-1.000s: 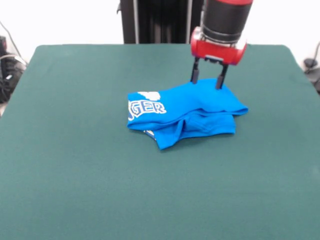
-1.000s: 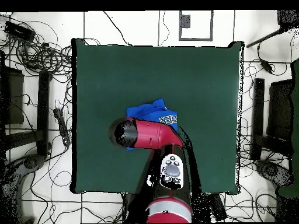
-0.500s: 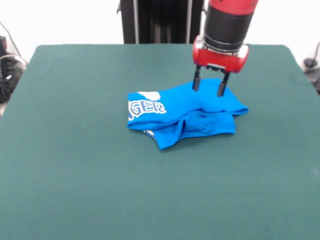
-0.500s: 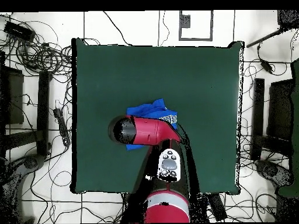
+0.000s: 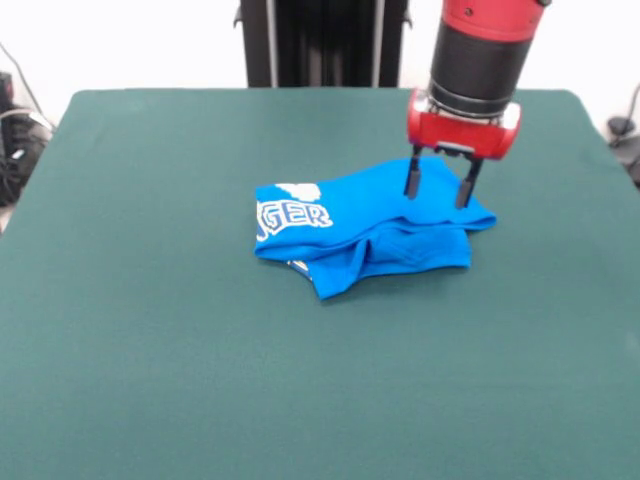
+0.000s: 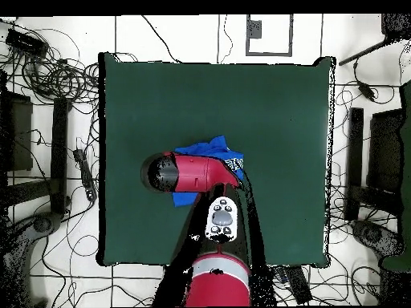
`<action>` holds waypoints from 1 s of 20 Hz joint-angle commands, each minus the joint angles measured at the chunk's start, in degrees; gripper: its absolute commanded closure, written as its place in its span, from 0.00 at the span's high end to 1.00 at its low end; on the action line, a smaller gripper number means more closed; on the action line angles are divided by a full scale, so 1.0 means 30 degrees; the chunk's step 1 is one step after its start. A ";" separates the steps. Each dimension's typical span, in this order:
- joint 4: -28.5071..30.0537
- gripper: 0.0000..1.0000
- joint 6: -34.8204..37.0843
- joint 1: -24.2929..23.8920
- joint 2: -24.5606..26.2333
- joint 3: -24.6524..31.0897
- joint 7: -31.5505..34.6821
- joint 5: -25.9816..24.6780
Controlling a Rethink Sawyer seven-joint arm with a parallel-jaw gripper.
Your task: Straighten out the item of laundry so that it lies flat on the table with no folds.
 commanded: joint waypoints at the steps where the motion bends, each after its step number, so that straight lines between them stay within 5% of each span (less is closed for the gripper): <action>1: -0.1072 1.00 0.0903 0.0963 0.0534 0.2098 0.2311 0.0682; 20: -0.2681 1.00 0.0130 -0.0306 0.2376 0.2595 0.1009 0.0017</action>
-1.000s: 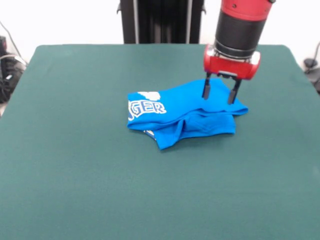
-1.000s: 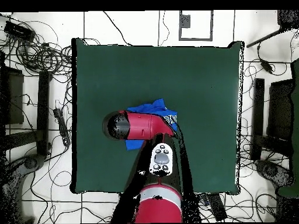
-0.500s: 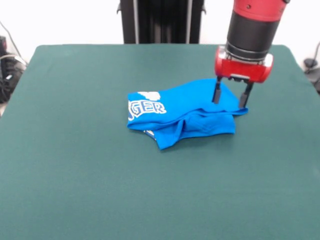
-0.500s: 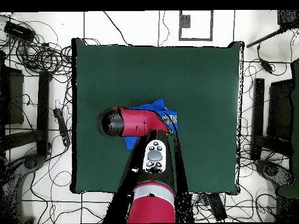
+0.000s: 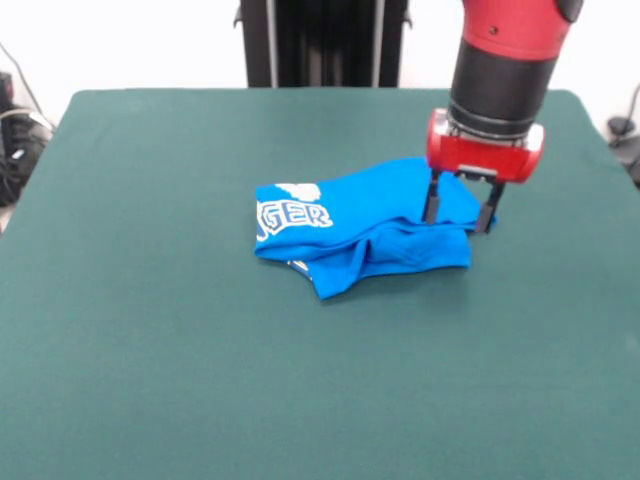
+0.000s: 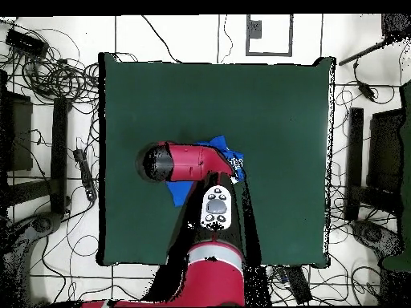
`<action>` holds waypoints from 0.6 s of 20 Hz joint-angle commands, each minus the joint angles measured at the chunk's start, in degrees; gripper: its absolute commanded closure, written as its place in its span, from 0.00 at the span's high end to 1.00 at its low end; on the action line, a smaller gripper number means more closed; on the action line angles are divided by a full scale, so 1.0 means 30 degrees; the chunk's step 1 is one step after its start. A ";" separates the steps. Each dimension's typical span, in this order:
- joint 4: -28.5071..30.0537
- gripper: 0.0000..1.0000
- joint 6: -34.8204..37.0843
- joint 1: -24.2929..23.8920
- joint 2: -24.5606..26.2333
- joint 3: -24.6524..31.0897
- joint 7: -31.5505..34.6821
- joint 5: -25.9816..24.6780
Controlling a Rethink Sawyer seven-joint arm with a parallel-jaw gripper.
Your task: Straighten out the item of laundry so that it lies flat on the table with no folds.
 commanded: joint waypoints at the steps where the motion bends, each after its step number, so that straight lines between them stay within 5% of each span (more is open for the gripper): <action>1: -0.1007 1.00 0.0051 -0.0458 0.1570 0.2343 0.0970 -0.0035; 12: -0.0994 1.00 -0.1025 -0.1202 0.2609 0.2830 0.0227 -0.0837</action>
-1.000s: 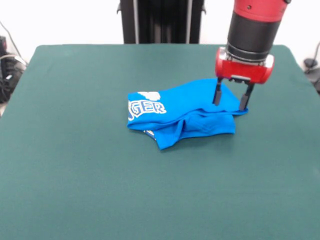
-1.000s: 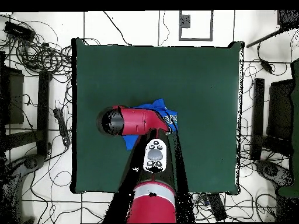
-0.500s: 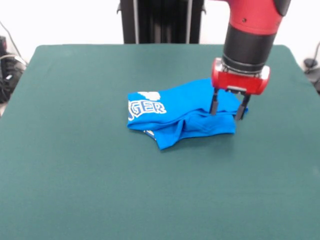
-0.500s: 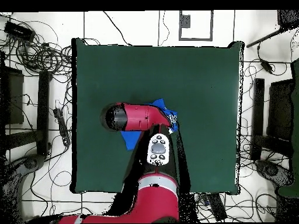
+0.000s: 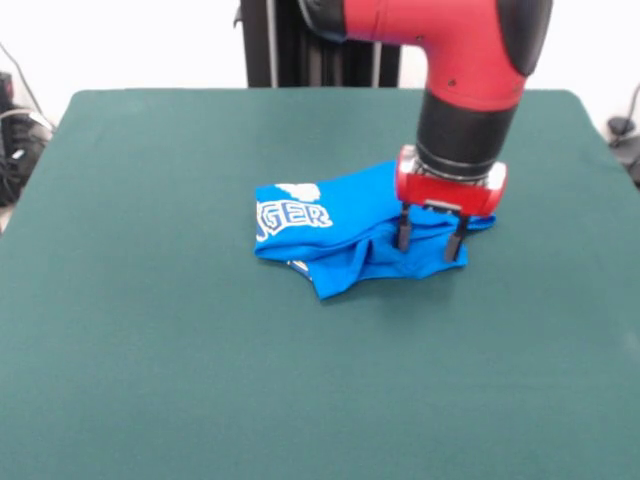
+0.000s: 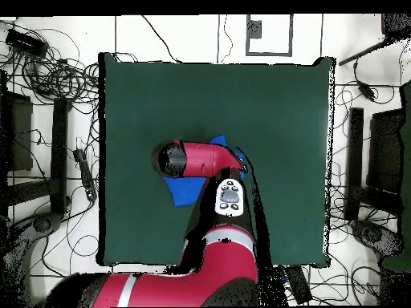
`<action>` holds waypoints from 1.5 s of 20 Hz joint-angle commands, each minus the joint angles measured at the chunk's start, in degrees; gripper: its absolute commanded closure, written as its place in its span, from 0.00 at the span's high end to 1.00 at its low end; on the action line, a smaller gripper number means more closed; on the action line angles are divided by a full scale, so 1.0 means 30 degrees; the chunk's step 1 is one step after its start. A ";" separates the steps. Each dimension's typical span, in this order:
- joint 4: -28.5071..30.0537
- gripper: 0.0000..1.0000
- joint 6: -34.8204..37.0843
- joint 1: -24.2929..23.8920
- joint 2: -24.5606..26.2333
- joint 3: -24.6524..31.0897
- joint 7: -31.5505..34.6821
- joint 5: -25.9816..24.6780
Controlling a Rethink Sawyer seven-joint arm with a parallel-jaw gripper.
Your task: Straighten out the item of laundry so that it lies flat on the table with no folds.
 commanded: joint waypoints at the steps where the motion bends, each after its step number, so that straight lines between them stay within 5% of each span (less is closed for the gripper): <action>1: -0.0025 1.00 -0.1013 -0.0216 0.0965 0.2600 0.0232 -0.0908; 17: 0.1053 1.00 -0.2046 -0.0248 0.0442 0.2595 0.0338 -0.1642; 18: 0.1061 0.00 -0.2115 -0.0324 0.0421 0.2693 0.0211 -0.1752; 30: 0.2365 0.00 -0.2033 -0.1120 -0.0301 0.3867 0.1098 -0.1383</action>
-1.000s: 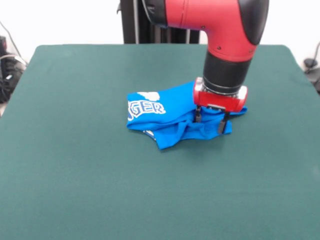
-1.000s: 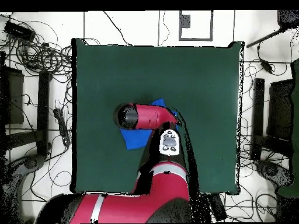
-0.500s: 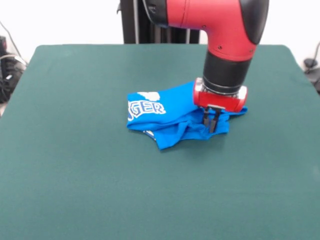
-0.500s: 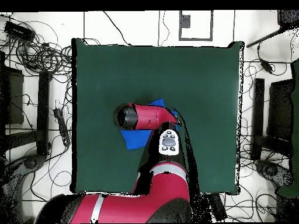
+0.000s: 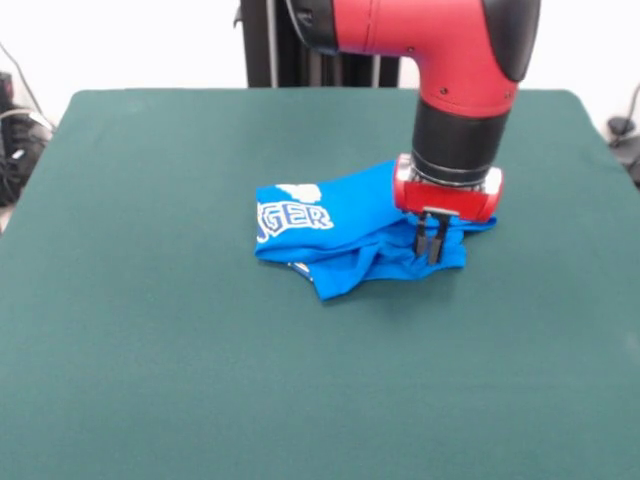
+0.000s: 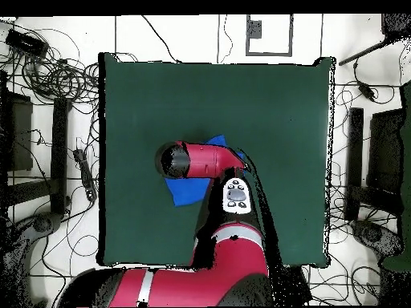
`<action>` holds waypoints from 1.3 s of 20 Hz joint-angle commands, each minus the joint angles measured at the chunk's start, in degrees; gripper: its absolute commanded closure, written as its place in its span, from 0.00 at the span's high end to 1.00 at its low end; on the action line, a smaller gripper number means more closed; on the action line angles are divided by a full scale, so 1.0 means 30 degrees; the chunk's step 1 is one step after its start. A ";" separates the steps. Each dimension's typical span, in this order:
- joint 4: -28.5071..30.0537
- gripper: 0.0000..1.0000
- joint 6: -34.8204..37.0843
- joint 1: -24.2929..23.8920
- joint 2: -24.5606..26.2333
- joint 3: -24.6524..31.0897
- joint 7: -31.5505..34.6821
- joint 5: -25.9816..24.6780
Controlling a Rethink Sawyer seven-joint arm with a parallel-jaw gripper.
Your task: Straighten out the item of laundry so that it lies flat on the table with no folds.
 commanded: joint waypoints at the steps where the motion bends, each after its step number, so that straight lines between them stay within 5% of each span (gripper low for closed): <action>1: 0.2110 0.00 -0.1902 -0.0164 -0.0391 0.2569 0.1532 -0.0448; 14: 0.6097 0.00 0.3088 0.0180 -0.7464 0.1577 0.1725 0.0751; 26: 0.5967 0.00 0.8415 0.0779 -1.1305 0.0668 0.1815 0.0770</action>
